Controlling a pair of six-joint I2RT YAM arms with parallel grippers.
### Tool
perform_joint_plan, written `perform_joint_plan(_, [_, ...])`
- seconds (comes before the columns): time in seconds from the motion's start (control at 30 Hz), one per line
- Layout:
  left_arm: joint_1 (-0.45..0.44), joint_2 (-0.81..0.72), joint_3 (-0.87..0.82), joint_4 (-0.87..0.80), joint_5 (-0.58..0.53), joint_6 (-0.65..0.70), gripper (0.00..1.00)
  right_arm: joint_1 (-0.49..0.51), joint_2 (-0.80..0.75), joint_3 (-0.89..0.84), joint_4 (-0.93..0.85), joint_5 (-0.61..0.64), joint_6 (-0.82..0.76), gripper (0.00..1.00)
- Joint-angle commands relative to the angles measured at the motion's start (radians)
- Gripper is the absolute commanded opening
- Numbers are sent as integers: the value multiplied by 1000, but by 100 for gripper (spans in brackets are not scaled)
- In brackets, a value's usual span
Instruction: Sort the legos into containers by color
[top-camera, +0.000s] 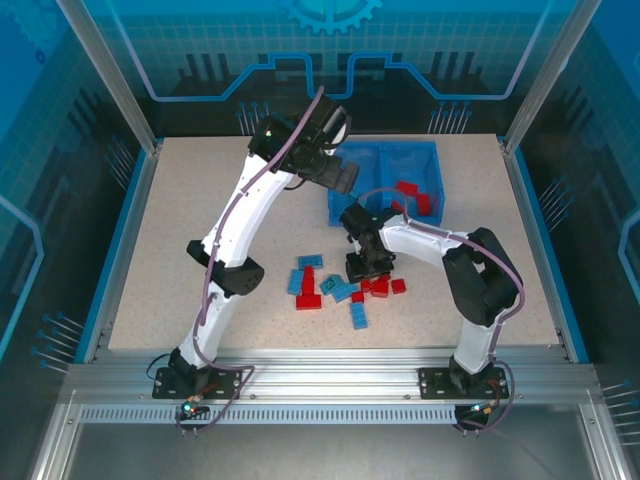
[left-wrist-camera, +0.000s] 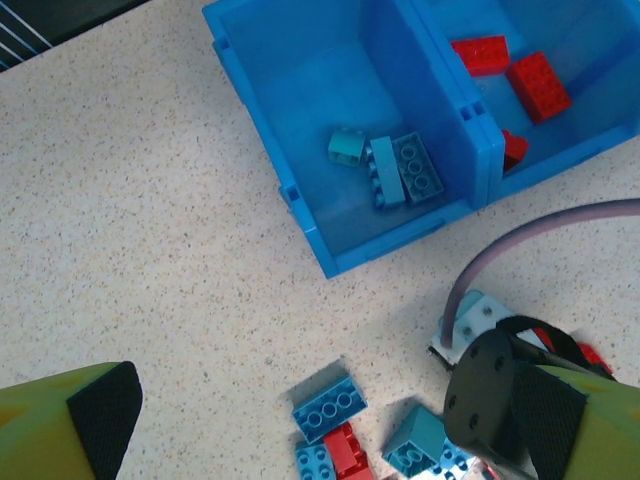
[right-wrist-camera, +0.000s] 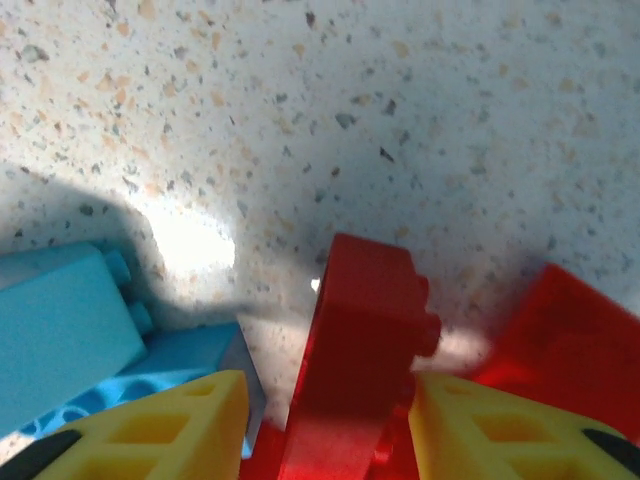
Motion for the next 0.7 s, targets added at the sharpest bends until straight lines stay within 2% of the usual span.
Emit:
perform_joint_plan(0.0, [0, -79, -51, -138, 7, -12, 99, 12, 41, 22, 6, 15, 6, 45])
perform_joint_plan(0.17, [0, -148, -124, -138, 12, -7, 99, 14, 73, 49, -5, 28, -4, 31])
perform_joint_plan(0.37, [0, -174, -120, -149, 32, -8, 99, 8, -4, 82, -42, 28, -27, 14])
perform_joint_plan(0.5, [-1, -196, -178, -138, 34, 2, 99, -25, -128, 103, -80, 57, -37, 13])
perform_joint_plan(0.67, [0, -219, -209, -132, 58, 3, 99, -151, -253, 177, -122, 137, -98, 15])
